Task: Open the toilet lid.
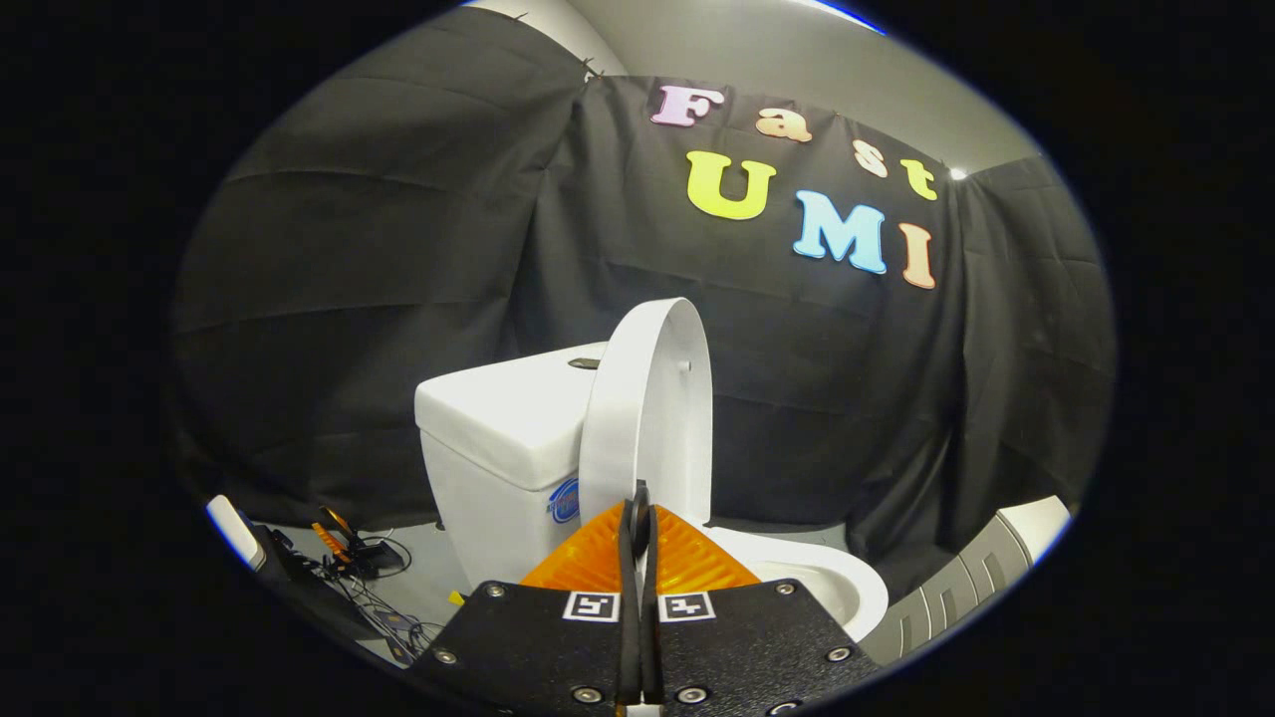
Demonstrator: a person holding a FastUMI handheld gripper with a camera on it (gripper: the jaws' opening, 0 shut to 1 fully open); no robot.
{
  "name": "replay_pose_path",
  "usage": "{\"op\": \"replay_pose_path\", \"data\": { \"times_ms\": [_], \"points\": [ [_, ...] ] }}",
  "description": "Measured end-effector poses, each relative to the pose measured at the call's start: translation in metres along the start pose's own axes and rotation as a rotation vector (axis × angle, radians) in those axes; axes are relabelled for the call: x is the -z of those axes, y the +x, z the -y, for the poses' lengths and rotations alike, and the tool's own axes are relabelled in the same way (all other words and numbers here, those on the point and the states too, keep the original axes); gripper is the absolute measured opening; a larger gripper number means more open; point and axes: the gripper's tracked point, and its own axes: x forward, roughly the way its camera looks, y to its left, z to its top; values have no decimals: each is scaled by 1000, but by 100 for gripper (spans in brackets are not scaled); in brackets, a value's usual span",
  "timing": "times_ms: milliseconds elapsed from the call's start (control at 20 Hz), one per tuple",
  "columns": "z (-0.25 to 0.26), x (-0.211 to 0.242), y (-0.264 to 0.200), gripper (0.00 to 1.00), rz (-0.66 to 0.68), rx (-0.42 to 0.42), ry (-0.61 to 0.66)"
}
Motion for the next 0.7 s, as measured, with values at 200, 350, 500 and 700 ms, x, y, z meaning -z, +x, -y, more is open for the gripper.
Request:
{"op": "replay_pose_path", "data": {
  "times_ms": [200, 350, 500, 700],
  "points": [
    [1, 1, 1, 0, 32, -16, 22],
    [-9, 10, 4, 18, 1, -105, 82],
    [12, 21, 0, 53, -41, -78, 97],
    [30, 9, -12, 92, 19, -115, 136]
  ]
}}
